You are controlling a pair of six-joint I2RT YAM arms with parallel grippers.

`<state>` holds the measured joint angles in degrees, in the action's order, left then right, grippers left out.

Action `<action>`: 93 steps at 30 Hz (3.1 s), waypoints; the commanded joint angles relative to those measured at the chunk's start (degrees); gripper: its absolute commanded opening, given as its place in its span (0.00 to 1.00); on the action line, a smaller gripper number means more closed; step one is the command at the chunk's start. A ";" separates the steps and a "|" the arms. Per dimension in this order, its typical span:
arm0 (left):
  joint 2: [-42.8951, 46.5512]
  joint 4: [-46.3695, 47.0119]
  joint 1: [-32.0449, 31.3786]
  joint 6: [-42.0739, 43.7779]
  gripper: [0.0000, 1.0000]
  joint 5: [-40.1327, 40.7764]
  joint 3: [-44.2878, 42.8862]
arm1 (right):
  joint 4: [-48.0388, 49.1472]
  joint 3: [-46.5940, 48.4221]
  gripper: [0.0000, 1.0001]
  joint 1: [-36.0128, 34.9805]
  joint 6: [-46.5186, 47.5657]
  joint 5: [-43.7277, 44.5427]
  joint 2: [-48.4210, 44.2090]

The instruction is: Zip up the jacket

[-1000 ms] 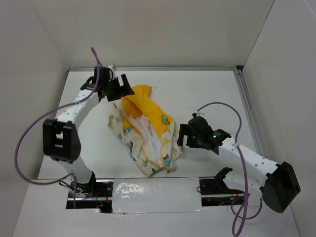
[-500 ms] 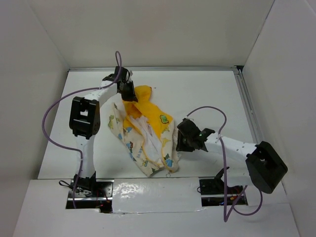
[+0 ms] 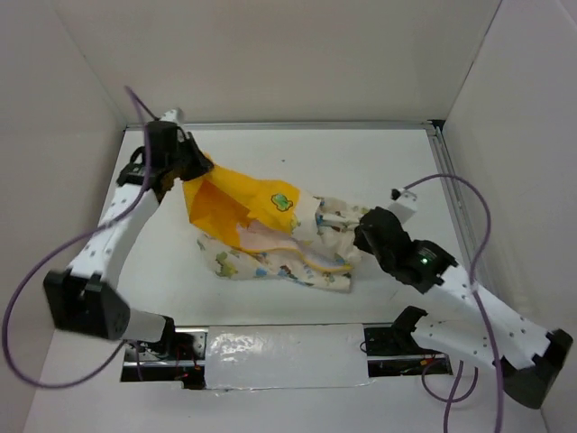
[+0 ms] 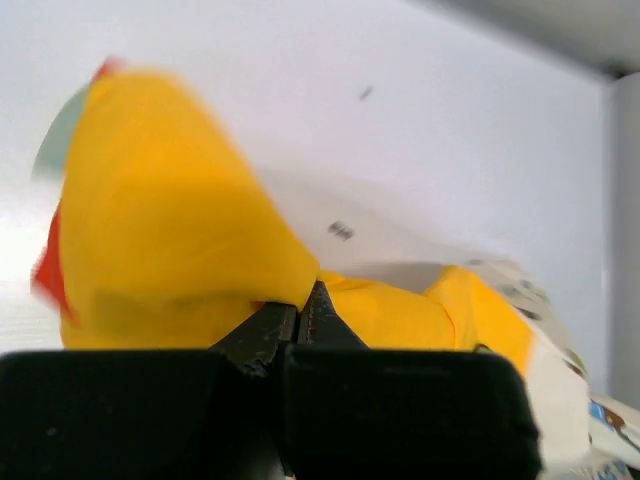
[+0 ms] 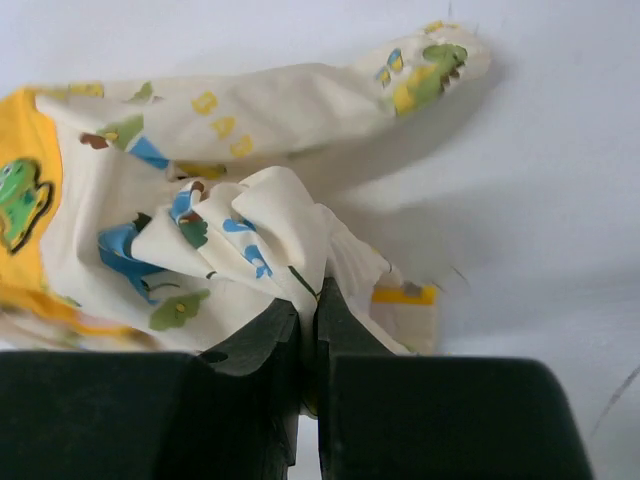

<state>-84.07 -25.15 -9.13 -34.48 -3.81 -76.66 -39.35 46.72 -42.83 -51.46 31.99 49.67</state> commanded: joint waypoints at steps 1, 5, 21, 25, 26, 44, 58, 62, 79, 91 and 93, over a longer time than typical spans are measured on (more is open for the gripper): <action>14.52 3.88 -0.19 -1.91 0.00 3.11 1.08 | -9.32 5.91 0.00 -0.85 -2.94 12.39 -7.82; 27.35 -1.99 -0.19 -2.61 0.00 3.46 -3.48 | -11.88 13.21 0.00 -1.73 -0.05 17.57 -17.03; 43.47 -10.62 -0.19 -3.66 0.00 -2.33 -14.40 | -5.03 32.30 0.00 -0.85 16.31 15.90 -16.64; 37.43 -10.54 -0.19 -4.80 0.00 1.51 -7.12 | -3.28 28.87 0.05 0.46 13.94 20.31 -6.12; 35.84 -10.10 -0.10 -5.59 0.00 3.09 -3.01 | -2.58 28.00 0.07 1.77 13.58 18.83 -3.81; -4.83 -7.74 11.32 -5.42 0.99 -9.98 -2.23 | 8.32 29.25 1.00 30.61 17.56 -19.33 34.99; 22.72 2.72 1.14 -8.58 0.99 -17.97 37.01 | 11.75 -21.39 1.00 30.70 -1.19 -21.87 -2.90; 20.45 7.56 -1.24 -11.74 0.99 -19.30 40.45 | 16.92 -24.92 0.99 31.67 -1.45 -24.95 -5.55; -7.59 14.34 -6.69 -19.48 0.44 -14.39 30.88 | 24.85 -30.11 0.84 29.74 -1.53 -30.67 2.63; 6.69 8.62 -7.75 -20.89 0.00 -2.26 32.10 | 15.46 -26.07 0.00 26.40 -1.27 -25.92 -8.88; 9.97 7.66 -8.10 -21.24 0.00 0.36 33.51 | 13.87 -25.54 0.00 26.31 -1.01 -26.01 -11.77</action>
<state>-79.31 -15.97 -16.71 -54.61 -9.08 -44.14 -20.97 18.22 -15.99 -53.08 3.57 41.15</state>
